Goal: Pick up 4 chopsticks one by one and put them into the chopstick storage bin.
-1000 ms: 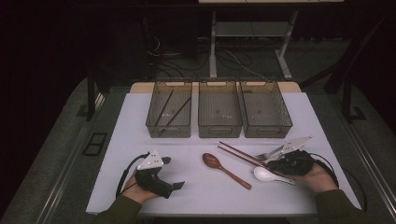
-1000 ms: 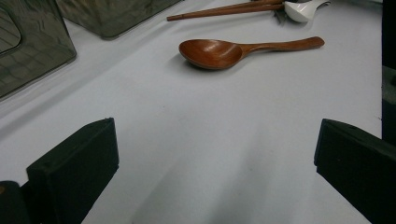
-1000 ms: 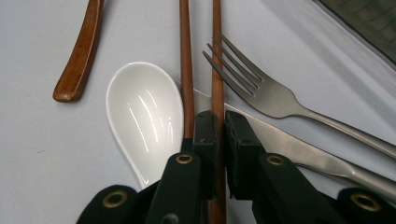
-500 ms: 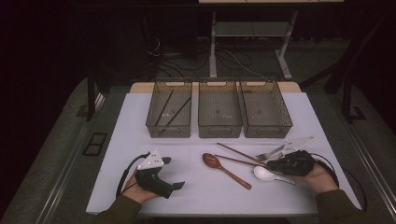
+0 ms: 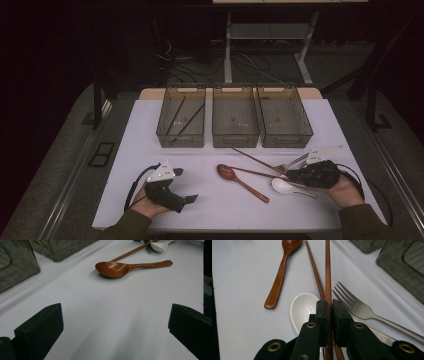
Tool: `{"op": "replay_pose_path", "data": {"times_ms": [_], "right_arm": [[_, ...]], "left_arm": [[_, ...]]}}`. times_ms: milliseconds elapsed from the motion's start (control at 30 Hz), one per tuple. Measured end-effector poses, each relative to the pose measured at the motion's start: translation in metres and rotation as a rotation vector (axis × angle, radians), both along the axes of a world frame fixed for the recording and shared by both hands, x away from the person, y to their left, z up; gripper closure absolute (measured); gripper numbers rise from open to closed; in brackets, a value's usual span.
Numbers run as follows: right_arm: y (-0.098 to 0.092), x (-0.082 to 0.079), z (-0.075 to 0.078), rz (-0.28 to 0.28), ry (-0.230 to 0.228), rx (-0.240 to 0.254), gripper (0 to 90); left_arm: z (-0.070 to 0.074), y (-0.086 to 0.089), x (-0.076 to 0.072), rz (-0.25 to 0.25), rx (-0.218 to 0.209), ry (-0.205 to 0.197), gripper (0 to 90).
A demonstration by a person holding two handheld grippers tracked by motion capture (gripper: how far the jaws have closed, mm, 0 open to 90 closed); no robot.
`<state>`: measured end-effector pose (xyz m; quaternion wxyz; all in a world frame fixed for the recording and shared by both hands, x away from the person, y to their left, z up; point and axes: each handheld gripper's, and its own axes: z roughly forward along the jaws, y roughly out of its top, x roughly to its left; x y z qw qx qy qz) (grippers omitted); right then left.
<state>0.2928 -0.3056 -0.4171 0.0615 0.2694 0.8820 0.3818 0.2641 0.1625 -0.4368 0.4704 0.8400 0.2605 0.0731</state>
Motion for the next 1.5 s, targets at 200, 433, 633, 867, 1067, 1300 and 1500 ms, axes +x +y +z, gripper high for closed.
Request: {"op": "replay_pose_path", "data": {"times_ms": [200, 433, 633, 867, 1067, 1300, 1500], "right_arm": [[0.0, -0.001, 0.005, -0.005, -0.007, 0.033, 84.1], [0.0, -0.001, 0.011, -0.017, -0.006, 0.074, 84.1], [0.002, 0.0, 0.017, -0.029, -0.013, 0.091, 84.1], [0.006, 0.004, 0.025, -0.051, -0.015, 0.114, 84.1], [0.011, 0.008, 0.028, -0.059, -0.02, 0.118, 84.1], [0.022, 0.015, 0.03, -0.06, -0.015, 0.119, 84.1], [0.032, 0.021, 0.032, -0.068, -0.012, 0.114, 84.1]], "left_arm": [[0.0, 0.0, 0.0, -0.001, 0.001, -0.001, 0.0], [0.0, 0.001, 0.0, 0.0, 0.001, 0.002, 0.0], [0.0, 0.0, 0.0, 0.003, -0.001, 0.004, 0.0], [0.0, 0.001, 0.0, 0.002, -0.006, 0.005, 0.0], [-0.001, 0.0, 0.0, 0.0, -0.002, 0.006, 0.0], [-0.001, 0.001, 0.001, 0.0, -0.003, 0.005, 0.0], [-0.001, 0.001, 0.001, -0.002, 0.001, 0.002, 0.0]]}}
